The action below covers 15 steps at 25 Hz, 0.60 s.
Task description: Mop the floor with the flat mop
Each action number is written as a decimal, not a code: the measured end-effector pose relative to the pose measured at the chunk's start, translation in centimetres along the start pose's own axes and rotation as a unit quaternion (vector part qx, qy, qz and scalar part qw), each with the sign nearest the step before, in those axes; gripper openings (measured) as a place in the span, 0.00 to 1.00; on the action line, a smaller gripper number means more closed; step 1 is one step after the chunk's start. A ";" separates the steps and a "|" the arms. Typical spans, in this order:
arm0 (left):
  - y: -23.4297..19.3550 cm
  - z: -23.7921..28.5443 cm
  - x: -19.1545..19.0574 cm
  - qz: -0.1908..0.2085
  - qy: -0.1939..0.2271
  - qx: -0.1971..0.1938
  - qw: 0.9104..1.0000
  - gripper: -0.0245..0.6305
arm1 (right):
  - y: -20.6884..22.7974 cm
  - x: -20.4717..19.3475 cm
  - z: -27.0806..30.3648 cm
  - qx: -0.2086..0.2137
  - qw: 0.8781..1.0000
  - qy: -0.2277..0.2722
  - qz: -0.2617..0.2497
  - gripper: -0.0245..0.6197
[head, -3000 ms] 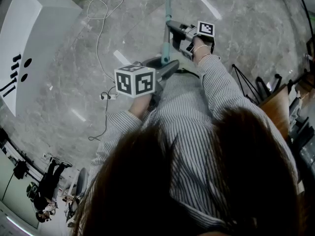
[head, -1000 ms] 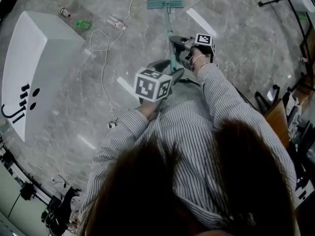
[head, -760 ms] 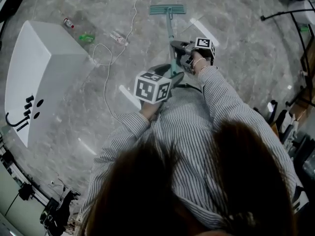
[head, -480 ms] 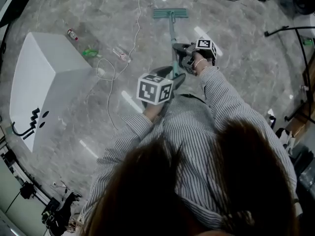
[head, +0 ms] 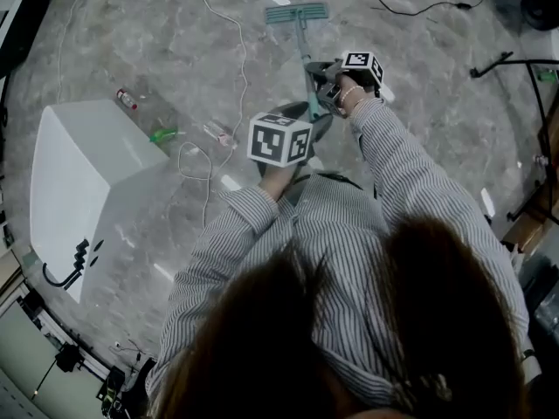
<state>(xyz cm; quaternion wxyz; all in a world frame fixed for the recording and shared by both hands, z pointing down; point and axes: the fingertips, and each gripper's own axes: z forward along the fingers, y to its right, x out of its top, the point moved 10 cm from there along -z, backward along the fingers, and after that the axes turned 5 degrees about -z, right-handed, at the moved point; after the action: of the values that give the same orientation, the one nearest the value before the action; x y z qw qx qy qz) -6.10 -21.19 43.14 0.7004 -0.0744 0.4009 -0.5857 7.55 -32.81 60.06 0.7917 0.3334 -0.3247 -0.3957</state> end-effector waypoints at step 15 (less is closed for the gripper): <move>-11.8 2.4 17.7 0.026 -0.029 -0.019 0.999 0.42 | -10.8 13.1 10.3 0.019 0.999 0.028 0.041 0.21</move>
<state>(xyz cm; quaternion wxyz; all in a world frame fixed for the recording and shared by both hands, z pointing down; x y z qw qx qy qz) -13.68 -41.20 43.16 0.7253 -0.0941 0.3939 -0.5567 1.41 -51.67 60.73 0.8098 0.3452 -0.3234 -0.3472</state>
